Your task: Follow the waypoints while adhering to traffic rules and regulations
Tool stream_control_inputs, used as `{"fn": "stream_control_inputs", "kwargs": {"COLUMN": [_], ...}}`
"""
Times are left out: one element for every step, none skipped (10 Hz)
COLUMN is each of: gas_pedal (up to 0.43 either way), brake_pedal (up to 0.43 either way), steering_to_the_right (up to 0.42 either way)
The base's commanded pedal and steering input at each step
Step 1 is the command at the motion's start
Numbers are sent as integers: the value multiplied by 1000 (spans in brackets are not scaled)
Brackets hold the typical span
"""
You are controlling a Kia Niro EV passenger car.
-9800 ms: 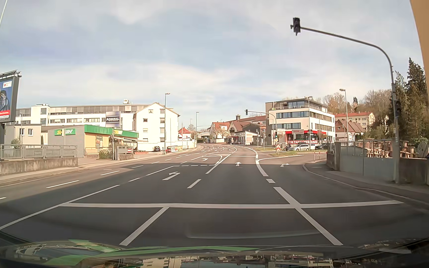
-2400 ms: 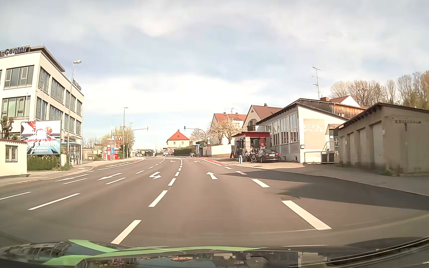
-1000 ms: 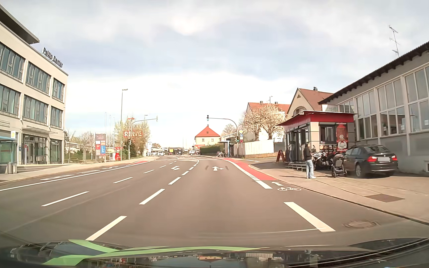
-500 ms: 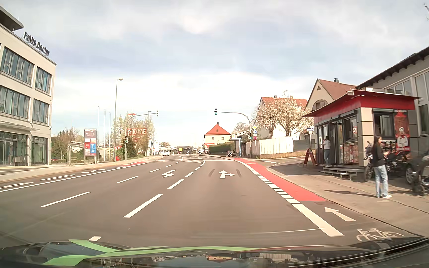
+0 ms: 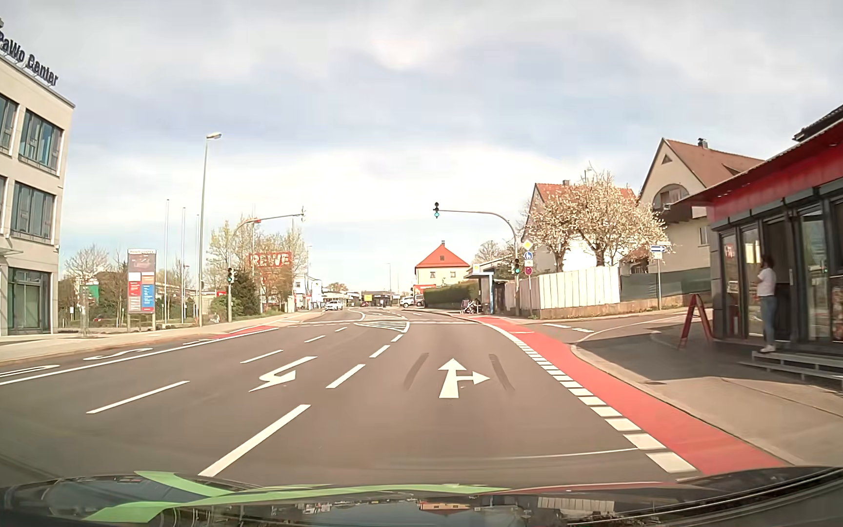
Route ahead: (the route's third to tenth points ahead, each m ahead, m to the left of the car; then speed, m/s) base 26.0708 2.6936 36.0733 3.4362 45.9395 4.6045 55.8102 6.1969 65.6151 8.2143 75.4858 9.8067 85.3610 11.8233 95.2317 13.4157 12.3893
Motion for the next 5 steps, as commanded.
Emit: {"fn": "stream_control_inputs", "kwargs": {"gas_pedal": [118,130,130,138,138], "brake_pedal": [0,0,0,0,0], "steering_to_the_right": [-14,-14,-14,-14,-14]}}
